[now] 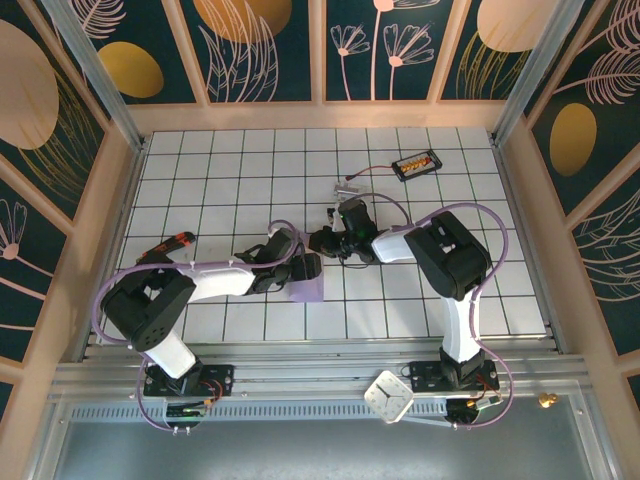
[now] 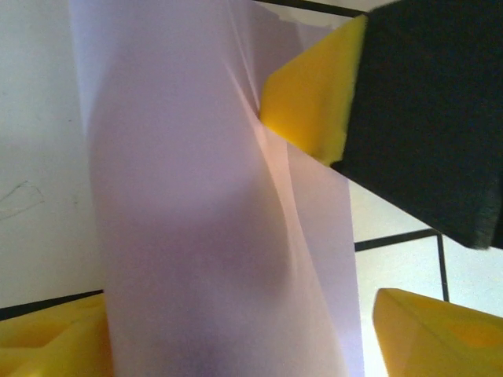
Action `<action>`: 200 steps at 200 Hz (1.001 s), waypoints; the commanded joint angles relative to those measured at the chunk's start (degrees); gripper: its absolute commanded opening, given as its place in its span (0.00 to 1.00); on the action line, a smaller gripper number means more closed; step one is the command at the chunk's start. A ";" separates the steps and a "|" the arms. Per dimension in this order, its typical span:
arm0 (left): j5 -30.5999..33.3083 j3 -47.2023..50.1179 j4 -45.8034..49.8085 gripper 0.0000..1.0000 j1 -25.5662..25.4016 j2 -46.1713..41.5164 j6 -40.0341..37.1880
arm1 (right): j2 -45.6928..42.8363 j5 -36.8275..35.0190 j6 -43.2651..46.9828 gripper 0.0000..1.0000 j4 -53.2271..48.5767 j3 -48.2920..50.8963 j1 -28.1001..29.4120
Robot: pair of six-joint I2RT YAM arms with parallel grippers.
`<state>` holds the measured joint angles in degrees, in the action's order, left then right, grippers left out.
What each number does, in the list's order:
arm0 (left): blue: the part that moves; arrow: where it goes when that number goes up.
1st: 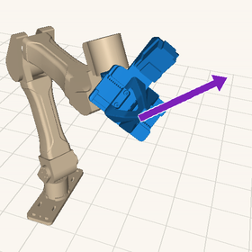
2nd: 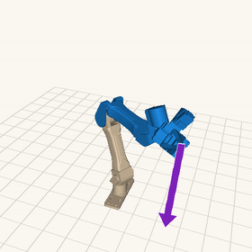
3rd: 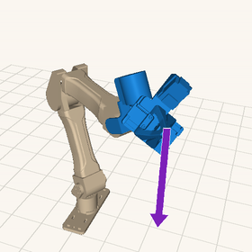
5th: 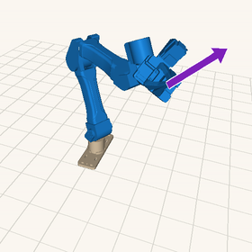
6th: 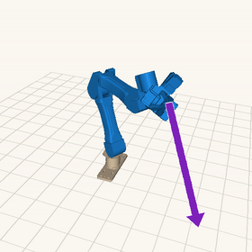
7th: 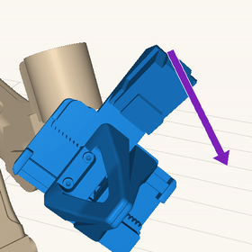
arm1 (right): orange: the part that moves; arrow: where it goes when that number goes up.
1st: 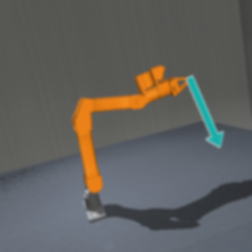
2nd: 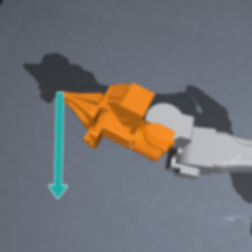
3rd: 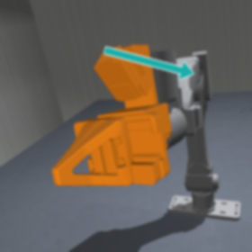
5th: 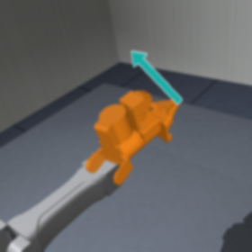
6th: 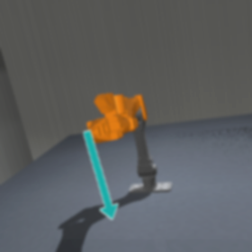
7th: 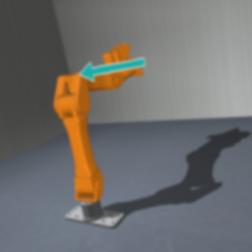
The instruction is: Fold a paper plane with a square sheet of paper (pick it up from the middle)
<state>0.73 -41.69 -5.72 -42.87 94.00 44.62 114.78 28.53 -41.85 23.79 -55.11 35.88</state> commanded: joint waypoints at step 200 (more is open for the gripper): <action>-8.08 2.58 0.57 0.36 7.05 -0.66 -0.93 | -5.54 0.58 3.91 0.23 -4.32 -0.09 -0.90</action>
<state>-7.07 -39.72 -4.25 -35.99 92.75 43.11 113.38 28.56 -39.48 22.04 -55.27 35.88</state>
